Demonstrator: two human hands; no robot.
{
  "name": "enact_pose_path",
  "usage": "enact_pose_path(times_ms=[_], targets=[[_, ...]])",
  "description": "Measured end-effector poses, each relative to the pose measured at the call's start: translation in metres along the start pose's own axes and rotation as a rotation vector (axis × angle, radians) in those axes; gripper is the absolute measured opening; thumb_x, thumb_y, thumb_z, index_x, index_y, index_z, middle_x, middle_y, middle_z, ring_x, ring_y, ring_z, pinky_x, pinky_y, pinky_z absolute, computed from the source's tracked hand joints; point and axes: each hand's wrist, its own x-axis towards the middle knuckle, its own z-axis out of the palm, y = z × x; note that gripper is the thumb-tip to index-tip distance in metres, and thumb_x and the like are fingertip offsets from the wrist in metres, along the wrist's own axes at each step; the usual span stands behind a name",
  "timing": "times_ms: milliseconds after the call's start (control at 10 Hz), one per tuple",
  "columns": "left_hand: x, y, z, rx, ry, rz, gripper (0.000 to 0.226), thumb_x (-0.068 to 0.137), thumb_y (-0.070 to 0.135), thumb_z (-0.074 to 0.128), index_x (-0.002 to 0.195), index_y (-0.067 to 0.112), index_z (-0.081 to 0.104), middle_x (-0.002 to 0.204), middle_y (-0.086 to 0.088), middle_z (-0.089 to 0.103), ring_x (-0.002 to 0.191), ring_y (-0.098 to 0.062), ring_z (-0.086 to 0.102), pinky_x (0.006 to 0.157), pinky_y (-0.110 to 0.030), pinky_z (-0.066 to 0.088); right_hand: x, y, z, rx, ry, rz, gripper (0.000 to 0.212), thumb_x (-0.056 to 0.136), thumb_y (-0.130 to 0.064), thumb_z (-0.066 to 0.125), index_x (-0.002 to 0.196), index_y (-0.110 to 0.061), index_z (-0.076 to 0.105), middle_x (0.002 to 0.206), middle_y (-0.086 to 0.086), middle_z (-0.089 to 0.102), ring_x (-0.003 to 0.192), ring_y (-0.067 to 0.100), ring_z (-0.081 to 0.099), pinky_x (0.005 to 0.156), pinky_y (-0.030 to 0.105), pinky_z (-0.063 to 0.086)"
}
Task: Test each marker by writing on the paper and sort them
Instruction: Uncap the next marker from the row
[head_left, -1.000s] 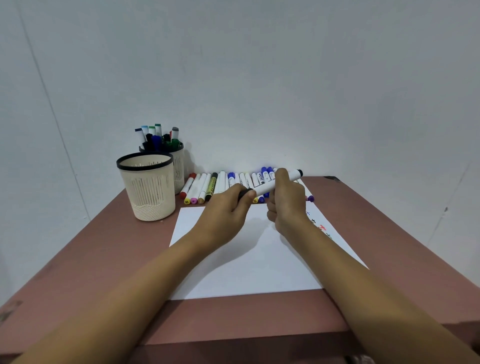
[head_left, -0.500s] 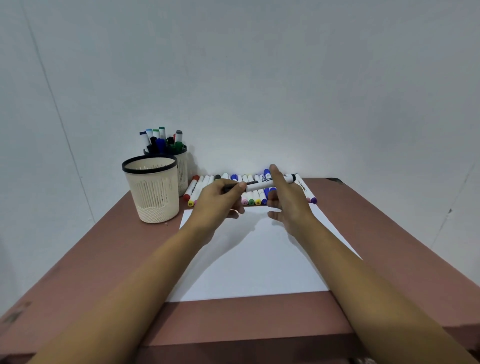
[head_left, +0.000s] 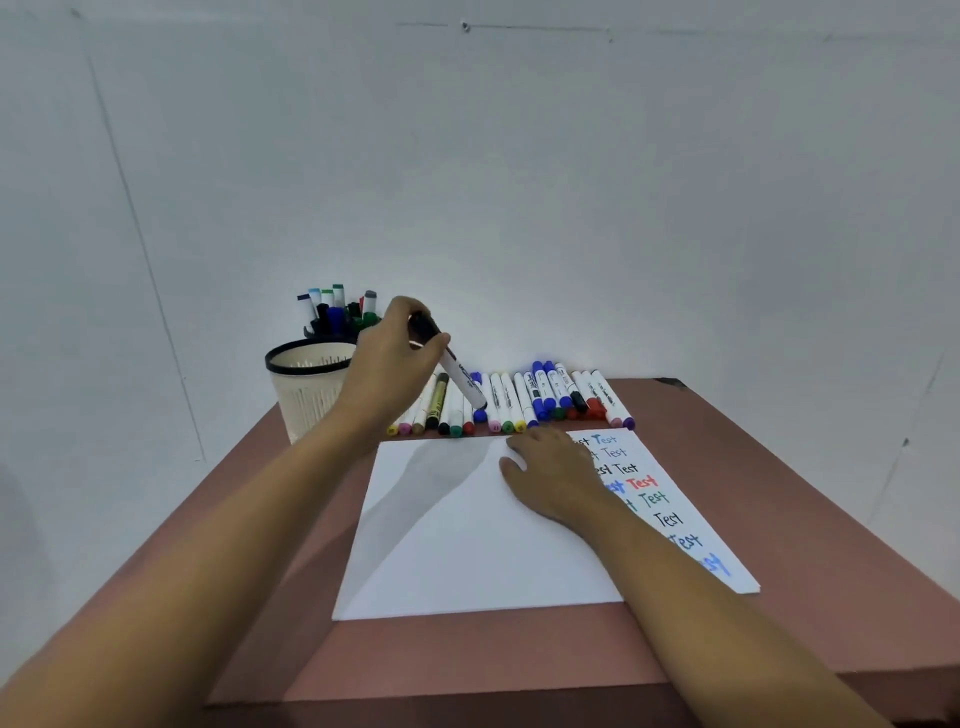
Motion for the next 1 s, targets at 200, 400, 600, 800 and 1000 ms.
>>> enact_pose_path(times_ms=[200,400,600,800,1000], targets=[[0.060,-0.008,-0.043,0.118,0.068,-0.001,0.023,0.091,0.020,0.058,0.112,0.010,0.052,0.100,-0.005,0.060,0.085,-0.021,0.060,0.071,-0.030,0.050,-0.002,0.000,-0.002,-0.027,-0.027,0.007,0.047,0.100,-0.039,0.033,0.143,-0.022,0.040,0.149,-0.001,0.036,0.137,0.019,0.031,0.115,0.043,0.023],[0.101,-0.028,-0.069,0.220,0.113,-0.045,0.029,0.092,0.014,0.055,0.120,0.007,0.053,0.105,-0.010,0.060,0.082,-0.022,0.058,0.070,-0.031,0.047,0.000,0.001,-0.001,-0.039,-0.013,0.006,0.045,0.100,-0.041,0.033,0.142,-0.026,0.040,0.149,-0.005,0.037,0.137,0.016,0.031,0.115,0.041,0.022],[0.118,-0.051,-0.065,0.327,0.060,-0.048,0.036,0.094,0.013,0.053,0.129,0.008,0.050,0.117,-0.013,0.060,0.101,-0.026,0.058,0.081,-0.026,0.042,-0.001,0.001,0.000,-0.046,-0.004,0.008,0.045,0.101,-0.042,0.032,0.144,-0.029,0.038,0.150,-0.007,0.034,0.138,0.014,0.030,0.114,0.039,0.021],[0.115,-0.069,-0.052,0.503,-0.088,-0.087,0.036,0.093,0.015,0.053,0.125,0.008,0.039,0.106,-0.022,0.059,0.085,-0.035,0.057,0.072,-0.040,0.047,0.000,0.001,0.000,-0.043,-0.009,0.016,0.045,0.101,-0.042,0.032,0.144,-0.030,0.037,0.150,-0.008,0.034,0.139,0.014,0.028,0.114,0.039,0.020],[0.110,-0.081,-0.044,0.875,-0.222,-0.002,0.031,0.096,0.030,0.041,0.112,0.015,0.063,0.123,-0.007,0.056,0.113,-0.029,0.048,0.093,-0.041,0.034,0.000,0.001,0.000,-0.043,-0.003,0.015,0.045,0.101,-0.042,0.032,0.143,-0.030,0.037,0.150,-0.009,0.034,0.139,0.013,0.028,0.114,0.039,0.019]])
